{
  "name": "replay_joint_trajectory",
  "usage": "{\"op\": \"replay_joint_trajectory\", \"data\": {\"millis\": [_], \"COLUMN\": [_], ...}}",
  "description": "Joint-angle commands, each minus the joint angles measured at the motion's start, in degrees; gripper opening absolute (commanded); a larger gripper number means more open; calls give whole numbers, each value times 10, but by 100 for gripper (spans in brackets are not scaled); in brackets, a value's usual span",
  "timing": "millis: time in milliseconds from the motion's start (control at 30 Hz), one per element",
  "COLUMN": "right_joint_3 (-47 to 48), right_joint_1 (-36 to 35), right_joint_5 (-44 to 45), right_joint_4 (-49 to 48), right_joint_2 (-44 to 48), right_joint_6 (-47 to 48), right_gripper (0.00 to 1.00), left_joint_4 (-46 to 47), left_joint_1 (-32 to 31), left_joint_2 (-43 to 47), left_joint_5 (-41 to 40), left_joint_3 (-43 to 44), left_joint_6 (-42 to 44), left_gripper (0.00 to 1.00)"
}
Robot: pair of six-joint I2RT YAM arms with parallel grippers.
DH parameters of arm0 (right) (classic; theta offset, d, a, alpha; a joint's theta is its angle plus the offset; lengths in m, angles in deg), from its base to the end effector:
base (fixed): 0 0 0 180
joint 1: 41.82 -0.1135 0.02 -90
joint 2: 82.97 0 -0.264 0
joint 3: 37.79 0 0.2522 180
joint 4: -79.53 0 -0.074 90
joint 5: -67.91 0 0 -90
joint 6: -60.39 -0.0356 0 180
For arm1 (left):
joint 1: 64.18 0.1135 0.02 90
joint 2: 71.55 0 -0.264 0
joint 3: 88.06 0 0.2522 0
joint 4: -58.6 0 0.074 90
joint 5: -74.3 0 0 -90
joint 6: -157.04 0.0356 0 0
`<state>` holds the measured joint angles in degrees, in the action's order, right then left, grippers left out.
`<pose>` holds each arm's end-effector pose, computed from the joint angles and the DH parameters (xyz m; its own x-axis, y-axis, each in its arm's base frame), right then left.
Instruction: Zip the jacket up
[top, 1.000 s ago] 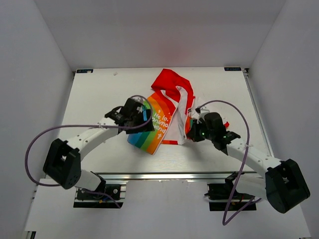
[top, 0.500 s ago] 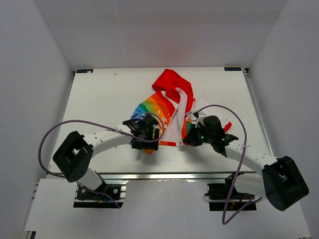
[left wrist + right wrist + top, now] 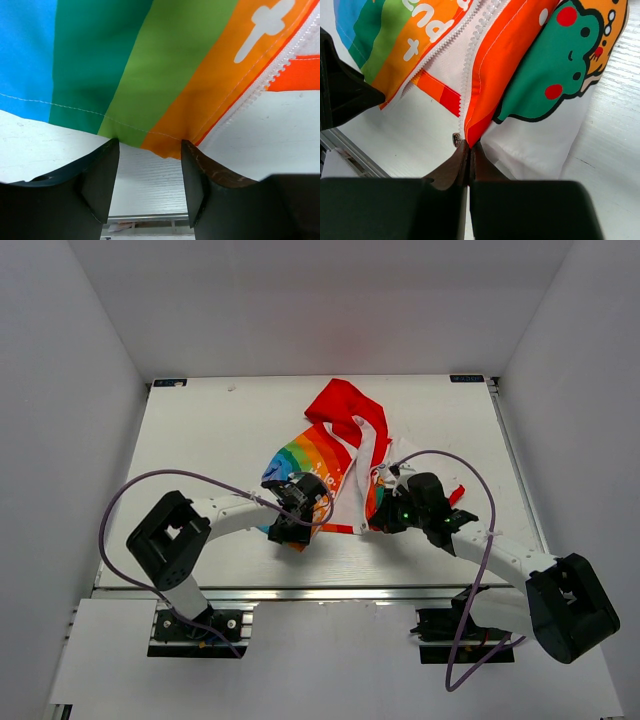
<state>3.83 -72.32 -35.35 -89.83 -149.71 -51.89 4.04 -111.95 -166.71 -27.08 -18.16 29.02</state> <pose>0.1960 0.1249 0.1855 -0.7140 0.0077 -0.7001 -0.4146 0.8011 0.4317 0.2008 -0.2108 0.1616 -0.9538 0.1524 -0.2589 0.1459 0.9883 0.0441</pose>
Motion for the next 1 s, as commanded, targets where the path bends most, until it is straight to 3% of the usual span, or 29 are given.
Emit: {"op": "replay_joint_trajectory", "data": {"millis": [0, 267, 400, 700, 833, 967], "right_joint_3": [0, -1, -3, -6, -6, -9], "right_joint_1": [-3, -3, -3, -3, -3, -3], "right_joint_5": [17, 30, 38, 51, 63, 72], "right_joint_4": [-1, 4, 5, 6, 10, 14], "right_joint_2": [9, 6, 6, 3, 4, 12], "right_joint_6": [0, 1, 2, -1, -7, -13], "right_gripper": [0, 0, 0, 0, 0, 0], "left_joint_4": [-19, -4, 1, 22, 22, 26], "left_joint_1": [-13, -23, -36, -58, -77, -82], "left_joint_2": [-10, -16, -20, -44, -83, -122], "left_joint_5": [-17, 10, 19, 36, 26, 38], "left_joint_3": [19, 13, 10, -10, -6, -4], "left_joint_6": [1, 1, 4, -4, -13, -21], "left_gripper": [63, 64, 78, 72, 54, 13]}}
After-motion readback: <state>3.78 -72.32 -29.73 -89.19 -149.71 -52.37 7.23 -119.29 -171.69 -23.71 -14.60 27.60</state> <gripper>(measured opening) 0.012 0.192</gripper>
